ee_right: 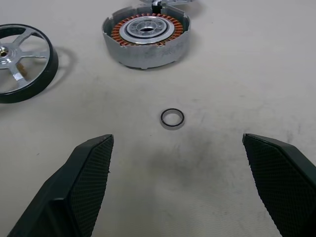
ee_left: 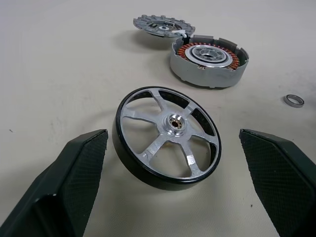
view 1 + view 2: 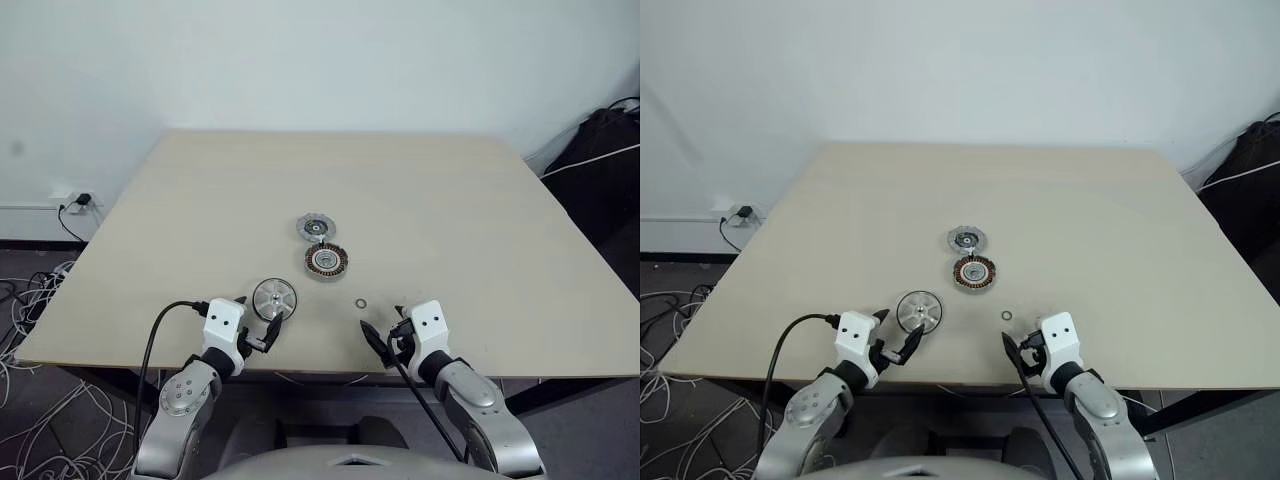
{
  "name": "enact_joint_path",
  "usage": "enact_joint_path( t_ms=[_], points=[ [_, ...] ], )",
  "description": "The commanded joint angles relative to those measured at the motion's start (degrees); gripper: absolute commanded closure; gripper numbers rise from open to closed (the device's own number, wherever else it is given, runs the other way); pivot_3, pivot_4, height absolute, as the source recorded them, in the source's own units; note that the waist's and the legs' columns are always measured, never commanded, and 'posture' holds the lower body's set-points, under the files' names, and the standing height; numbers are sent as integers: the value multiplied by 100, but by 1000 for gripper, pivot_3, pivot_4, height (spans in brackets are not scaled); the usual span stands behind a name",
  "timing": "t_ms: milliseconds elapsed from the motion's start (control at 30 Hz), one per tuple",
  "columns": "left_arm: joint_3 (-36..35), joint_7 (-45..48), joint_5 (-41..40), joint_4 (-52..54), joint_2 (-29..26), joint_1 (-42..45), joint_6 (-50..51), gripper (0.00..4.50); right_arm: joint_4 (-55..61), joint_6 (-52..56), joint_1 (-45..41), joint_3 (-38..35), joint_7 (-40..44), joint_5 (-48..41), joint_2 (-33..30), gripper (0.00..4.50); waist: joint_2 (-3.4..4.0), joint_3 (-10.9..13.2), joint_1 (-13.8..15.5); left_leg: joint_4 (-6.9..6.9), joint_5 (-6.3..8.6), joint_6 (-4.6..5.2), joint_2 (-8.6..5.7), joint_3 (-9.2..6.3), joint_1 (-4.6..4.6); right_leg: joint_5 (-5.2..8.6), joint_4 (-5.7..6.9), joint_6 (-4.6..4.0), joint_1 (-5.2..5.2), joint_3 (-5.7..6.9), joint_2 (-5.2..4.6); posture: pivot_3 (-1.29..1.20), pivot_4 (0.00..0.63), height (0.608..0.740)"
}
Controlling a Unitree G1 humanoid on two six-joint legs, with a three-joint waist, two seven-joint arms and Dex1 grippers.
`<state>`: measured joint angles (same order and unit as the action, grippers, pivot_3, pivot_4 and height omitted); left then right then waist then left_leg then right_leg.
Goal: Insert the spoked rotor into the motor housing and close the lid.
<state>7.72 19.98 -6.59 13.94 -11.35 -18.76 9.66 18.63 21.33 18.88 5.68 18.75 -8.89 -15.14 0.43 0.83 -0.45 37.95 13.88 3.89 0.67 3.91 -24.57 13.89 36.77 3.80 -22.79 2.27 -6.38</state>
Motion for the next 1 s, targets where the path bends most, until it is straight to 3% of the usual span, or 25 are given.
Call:
enact_joint_path(
  t_ms=[33,433,1000],
  points=[
    [46,-29,43,128,19,103,-88,0,192,-50,-101,-79,-45,-11,29,33,0,0,0,0,0,0,0,0,0,0,0,0,0,0,0,0,0,740],
    [51,-133,168,82,20,98,-176,0,53,84,-248,-65,-198,2,152,33,1,1,-1,0,0,0,0,0,0,0,0,0,0,0,0,0,0,740],
    [69,-304,294,52,68,107,-246,0,-2158,-47,-1970,252,-589,643,702,33,4,10,-11,1,-1,1,-5,6,0,-3,0,0,-2,6,25,0,0,740]
  ],
)
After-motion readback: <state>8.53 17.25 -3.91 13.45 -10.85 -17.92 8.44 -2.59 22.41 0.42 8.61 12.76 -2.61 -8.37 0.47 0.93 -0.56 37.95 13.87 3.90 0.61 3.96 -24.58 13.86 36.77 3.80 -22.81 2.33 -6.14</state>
